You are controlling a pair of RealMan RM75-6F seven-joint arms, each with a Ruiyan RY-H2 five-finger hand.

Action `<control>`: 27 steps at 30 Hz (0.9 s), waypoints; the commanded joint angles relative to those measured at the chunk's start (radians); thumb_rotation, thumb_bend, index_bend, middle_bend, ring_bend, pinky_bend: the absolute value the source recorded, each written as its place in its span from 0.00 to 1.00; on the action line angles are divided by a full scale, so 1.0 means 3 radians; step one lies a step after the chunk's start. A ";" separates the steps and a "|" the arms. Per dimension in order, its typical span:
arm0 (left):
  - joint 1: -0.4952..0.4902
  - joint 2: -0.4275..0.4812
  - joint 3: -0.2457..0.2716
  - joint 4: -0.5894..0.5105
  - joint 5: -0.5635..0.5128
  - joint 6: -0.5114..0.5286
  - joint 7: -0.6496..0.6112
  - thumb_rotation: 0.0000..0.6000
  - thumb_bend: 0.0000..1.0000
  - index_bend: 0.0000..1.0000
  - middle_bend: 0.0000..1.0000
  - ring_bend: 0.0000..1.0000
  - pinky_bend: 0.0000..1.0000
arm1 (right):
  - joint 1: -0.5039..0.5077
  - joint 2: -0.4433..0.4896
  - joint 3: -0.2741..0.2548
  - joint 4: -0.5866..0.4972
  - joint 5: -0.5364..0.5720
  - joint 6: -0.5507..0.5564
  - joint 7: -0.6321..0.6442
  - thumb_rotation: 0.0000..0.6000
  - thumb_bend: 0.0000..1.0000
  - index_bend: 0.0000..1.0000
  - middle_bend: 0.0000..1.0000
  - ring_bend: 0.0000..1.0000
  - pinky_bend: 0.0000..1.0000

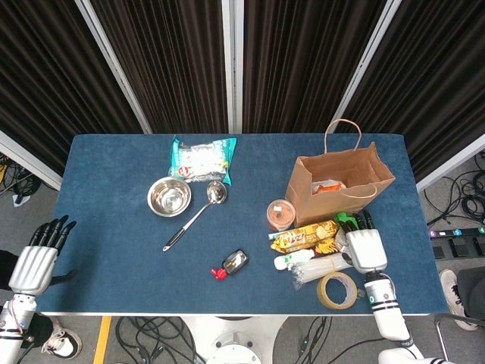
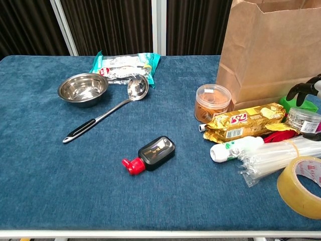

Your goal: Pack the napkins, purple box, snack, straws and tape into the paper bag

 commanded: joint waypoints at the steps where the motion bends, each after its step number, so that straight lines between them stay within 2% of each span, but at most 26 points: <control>1: -0.0001 -0.0004 -0.0003 0.0008 0.0004 0.0004 -0.0010 1.00 0.16 0.06 0.01 0.00 0.11 | -0.0012 0.0007 0.0004 -0.0008 -0.0035 0.0031 0.0026 1.00 0.00 0.28 0.36 0.16 0.08; 21: 0.0003 -0.0004 -0.0010 -0.0023 0.0012 0.0024 0.0003 1.00 0.16 0.06 0.01 0.00 0.11 | -0.0049 0.0083 0.0088 0.0001 -0.0143 0.0151 0.0170 1.00 0.00 0.30 0.38 0.17 0.10; 27: -0.0009 -0.0006 -0.0009 -0.0024 0.0020 0.0012 -0.0007 1.00 0.16 0.06 0.01 0.00 0.11 | -0.0077 0.0098 0.0101 -0.0021 -0.0153 0.0189 0.0202 1.00 0.04 0.32 0.40 0.19 0.12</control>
